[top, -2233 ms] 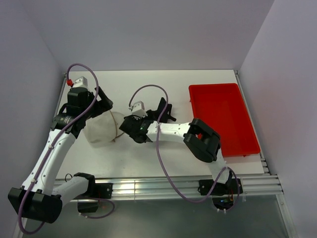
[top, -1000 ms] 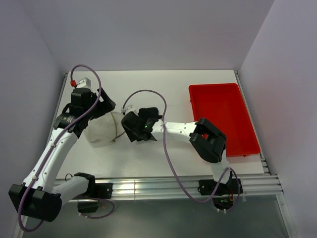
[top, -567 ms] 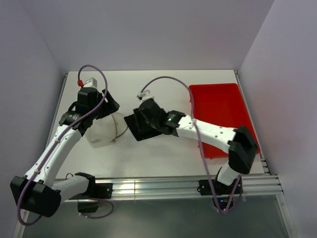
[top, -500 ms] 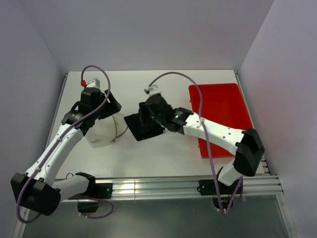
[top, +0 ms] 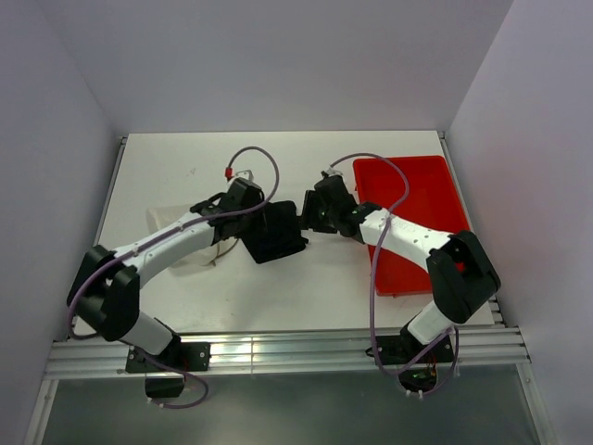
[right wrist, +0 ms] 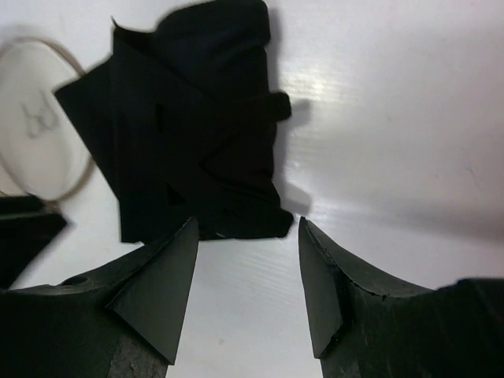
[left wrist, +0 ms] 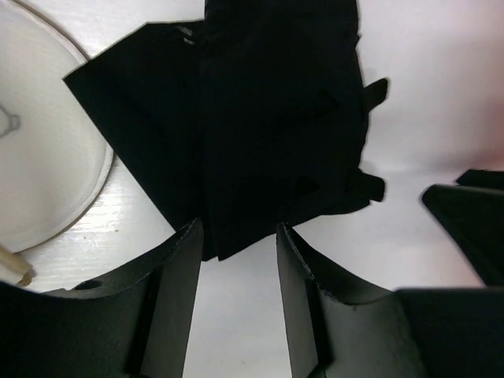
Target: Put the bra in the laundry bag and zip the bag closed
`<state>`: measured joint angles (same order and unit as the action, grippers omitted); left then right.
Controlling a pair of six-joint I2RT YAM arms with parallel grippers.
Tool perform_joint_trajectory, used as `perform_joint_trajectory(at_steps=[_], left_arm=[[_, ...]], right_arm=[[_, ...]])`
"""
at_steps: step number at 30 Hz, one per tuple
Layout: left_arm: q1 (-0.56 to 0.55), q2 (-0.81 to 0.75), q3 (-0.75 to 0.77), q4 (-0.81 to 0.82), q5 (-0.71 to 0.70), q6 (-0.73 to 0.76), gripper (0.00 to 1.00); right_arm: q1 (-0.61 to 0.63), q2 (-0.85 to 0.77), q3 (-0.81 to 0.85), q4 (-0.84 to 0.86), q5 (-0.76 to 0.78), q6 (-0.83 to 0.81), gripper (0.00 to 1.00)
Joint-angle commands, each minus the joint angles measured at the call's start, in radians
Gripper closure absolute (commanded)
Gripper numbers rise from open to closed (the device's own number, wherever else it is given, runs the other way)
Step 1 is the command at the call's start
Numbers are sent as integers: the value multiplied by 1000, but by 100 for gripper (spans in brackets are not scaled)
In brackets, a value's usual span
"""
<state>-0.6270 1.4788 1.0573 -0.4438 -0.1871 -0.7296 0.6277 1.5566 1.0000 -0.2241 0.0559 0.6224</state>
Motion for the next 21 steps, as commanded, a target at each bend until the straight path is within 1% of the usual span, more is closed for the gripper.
perform_joint_trajectory(at_steps=[1, 6, 10, 14, 17, 21], left_arm=[[-28, 76, 61, 43, -78, -28, 52], [-33, 165, 69, 40, -133, -34, 53], [-33, 201, 56, 36, -175, -40, 54], [-33, 235, 46, 47, -195, -37, 57], [-33, 261, 43, 57, -204, -36, 60], [-34, 299, 40, 59, -219, -40, 71]], right_arm=[[-40, 31, -4, 147, -82, 57, 39], [-56, 94, -6, 212, -122, 85, 38], [-68, 146, -12, 264, -162, 97, 37], [-74, 172, -40, 343, -194, 111, 33], [-77, 187, -57, 384, -211, 123, 29], [-85, 209, -69, 411, -228, 132, 26]])
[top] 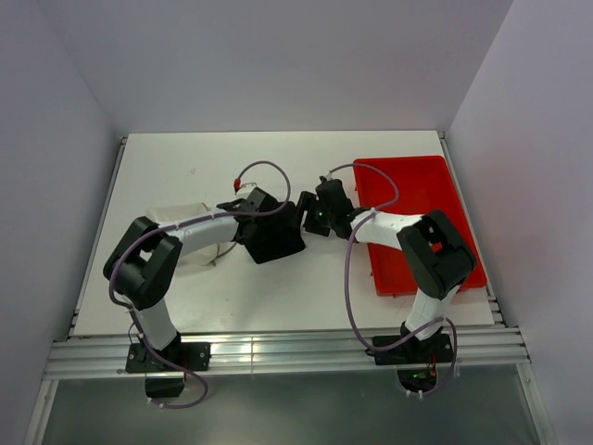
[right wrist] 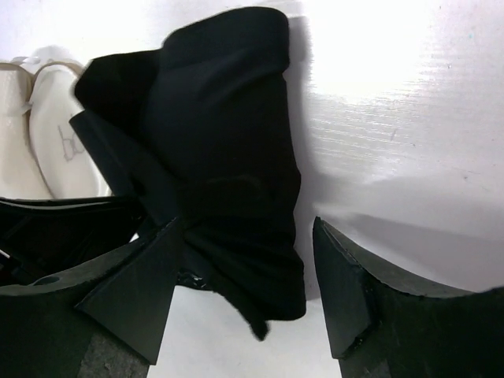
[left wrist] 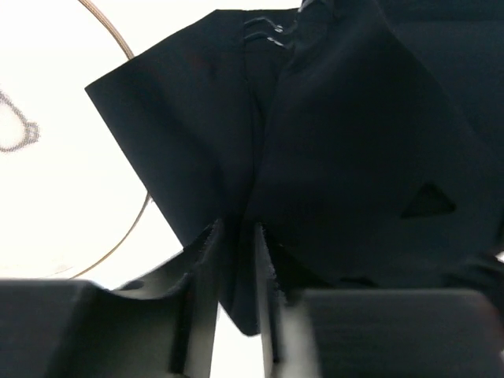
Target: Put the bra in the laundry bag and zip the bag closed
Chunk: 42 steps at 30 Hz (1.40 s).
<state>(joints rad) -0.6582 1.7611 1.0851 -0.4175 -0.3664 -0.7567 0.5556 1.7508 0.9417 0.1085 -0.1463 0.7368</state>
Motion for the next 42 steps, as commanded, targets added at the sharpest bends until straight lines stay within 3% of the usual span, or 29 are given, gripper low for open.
perform_joint_trajectory(at_steps=[1, 6, 19, 30, 42], left_arm=[[-1, 20, 10, 32, -40, -15, 78], [9, 46, -7, 34, -39, -23, 100], [35, 95, -54, 69, 10, -3, 100], [34, 124, -42, 86, 58, 17, 100], [5, 87, -50, 94, 107, 36, 100]], right_arm=[[-14, 22, -17, 88, -30, 18, 26], [-16, 45, -23, 134, -53, 18, 24], [-20, 171, -11, 278, -81, 33, 17], [-19, 193, -104, 651, -295, 263, 17], [-17, 214, -47, 668, -326, 380, 24]])
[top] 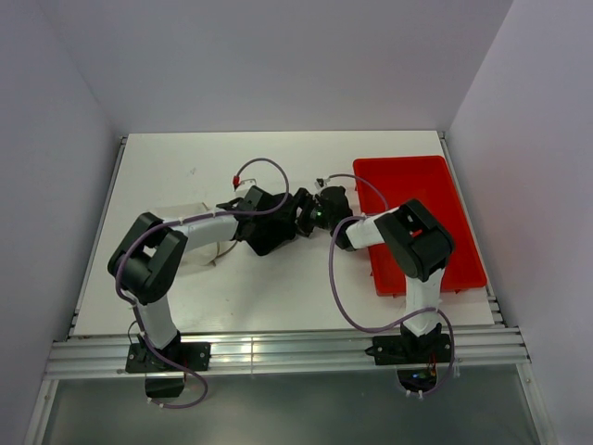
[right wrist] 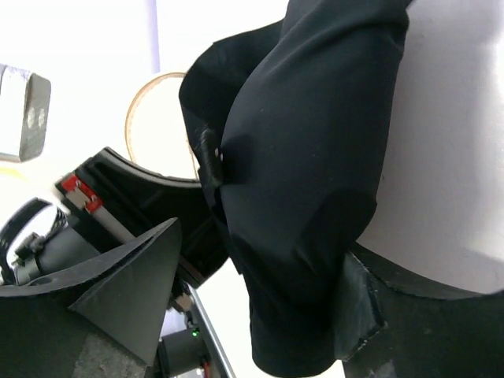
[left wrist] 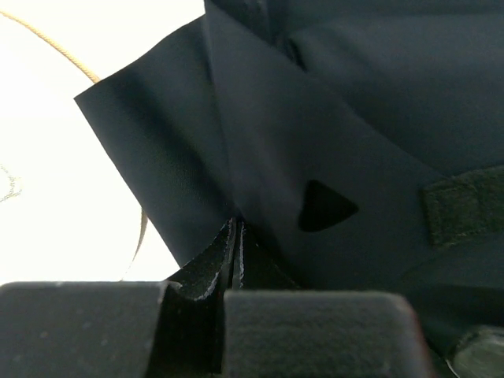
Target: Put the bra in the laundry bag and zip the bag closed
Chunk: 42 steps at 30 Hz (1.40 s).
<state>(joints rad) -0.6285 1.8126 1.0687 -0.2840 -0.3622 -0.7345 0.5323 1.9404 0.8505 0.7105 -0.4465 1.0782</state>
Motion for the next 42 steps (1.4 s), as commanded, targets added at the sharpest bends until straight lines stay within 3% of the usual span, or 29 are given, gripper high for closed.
perform_joint_trajectory(at_steps=[1, 7, 17, 19, 24, 27, 30, 35, 42], left_arm=[[-31, 31, -33, -40, 111, 14, 100], [-46, -1, -33, -50, 134, 12, 100], [-54, -76, -29, -108, 117, 7, 100], [-56, -97, -16, -132, 83, 7, 94], [-56, -209, 14, -223, 14, 3, 61], [-54, -271, 48, -268, -29, 3, 50], [-54, -295, 99, -342, -99, 4, 49], [-56, -246, 203, -532, -288, -23, 56], [-80, -127, 333, -762, -555, -92, 49]], right_arm=[[5, 28, 45, 67, -24, 42, 25], [5, 51, 70, 67, -12, 63, 37], [5, 15, 42, 61, 38, 63, 78], [3, 5, 33, 58, 43, 58, 84], [-2, -47, -4, 55, 68, 48, 87], [-9, -83, -24, 50, 74, 39, 88], [-14, -118, -37, 38, 74, 31, 88], [-18, -182, -50, -14, 75, 2, 89], [-18, -334, -86, -100, 89, -41, 90]])
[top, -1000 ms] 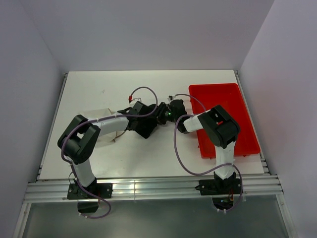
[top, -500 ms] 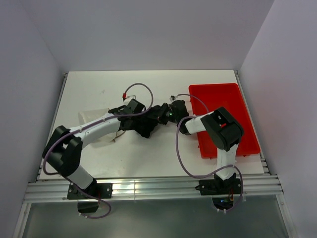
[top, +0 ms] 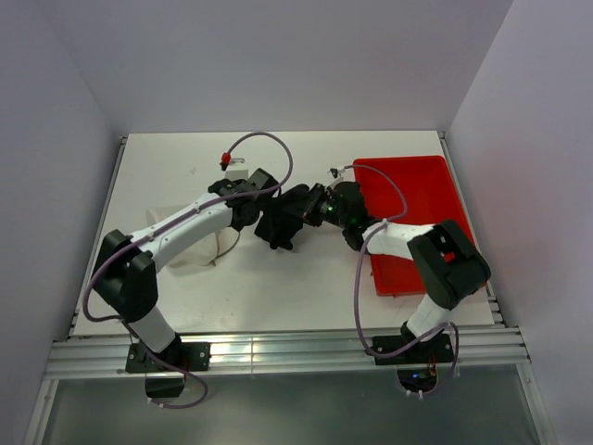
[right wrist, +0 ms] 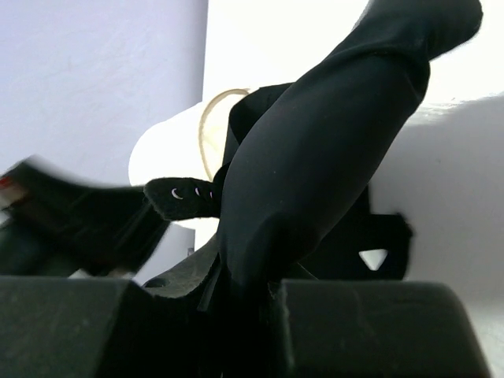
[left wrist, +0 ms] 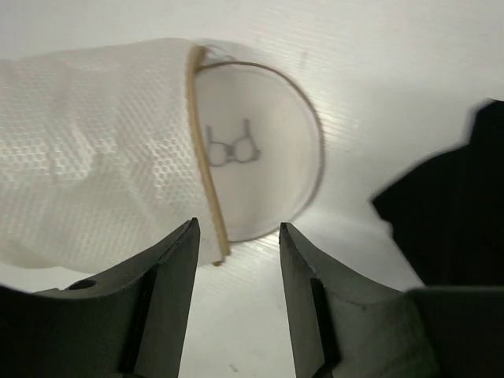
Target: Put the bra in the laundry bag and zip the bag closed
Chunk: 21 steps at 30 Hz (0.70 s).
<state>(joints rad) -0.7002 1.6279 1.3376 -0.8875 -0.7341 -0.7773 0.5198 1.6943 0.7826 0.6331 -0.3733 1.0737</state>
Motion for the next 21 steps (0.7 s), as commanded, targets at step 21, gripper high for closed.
perform_joint_trajectory(at_steps=[21], left_arm=[[45, 380, 224, -271, -326, -73, 44]], right_arm=[[-23, -460, -169, -213, 68, -106, 93]])
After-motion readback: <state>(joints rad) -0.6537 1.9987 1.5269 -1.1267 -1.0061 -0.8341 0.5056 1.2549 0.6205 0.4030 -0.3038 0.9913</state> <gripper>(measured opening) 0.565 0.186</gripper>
